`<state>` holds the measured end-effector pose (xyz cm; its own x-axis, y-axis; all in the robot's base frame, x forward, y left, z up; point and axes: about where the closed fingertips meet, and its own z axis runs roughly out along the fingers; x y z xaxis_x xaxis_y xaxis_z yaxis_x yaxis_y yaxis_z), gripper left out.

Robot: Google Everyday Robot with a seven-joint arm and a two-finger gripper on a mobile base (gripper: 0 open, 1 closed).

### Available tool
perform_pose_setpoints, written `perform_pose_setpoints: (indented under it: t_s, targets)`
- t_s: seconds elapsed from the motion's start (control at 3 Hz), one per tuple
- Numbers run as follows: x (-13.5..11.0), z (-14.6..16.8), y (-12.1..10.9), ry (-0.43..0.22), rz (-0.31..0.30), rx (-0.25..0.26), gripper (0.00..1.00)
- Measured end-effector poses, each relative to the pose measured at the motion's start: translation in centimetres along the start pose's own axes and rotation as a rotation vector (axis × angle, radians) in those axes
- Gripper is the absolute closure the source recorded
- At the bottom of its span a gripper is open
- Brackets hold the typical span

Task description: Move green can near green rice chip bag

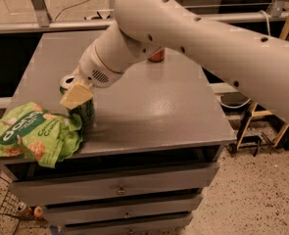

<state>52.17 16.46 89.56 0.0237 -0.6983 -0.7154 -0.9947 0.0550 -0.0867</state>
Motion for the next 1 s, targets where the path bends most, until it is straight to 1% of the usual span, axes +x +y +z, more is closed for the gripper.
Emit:
perform_pose_setpoints:
  t_s: [1.0]
  targets:
    - [-0.4,0.17,0.42,0.001,-0.01,-0.005,0.17]
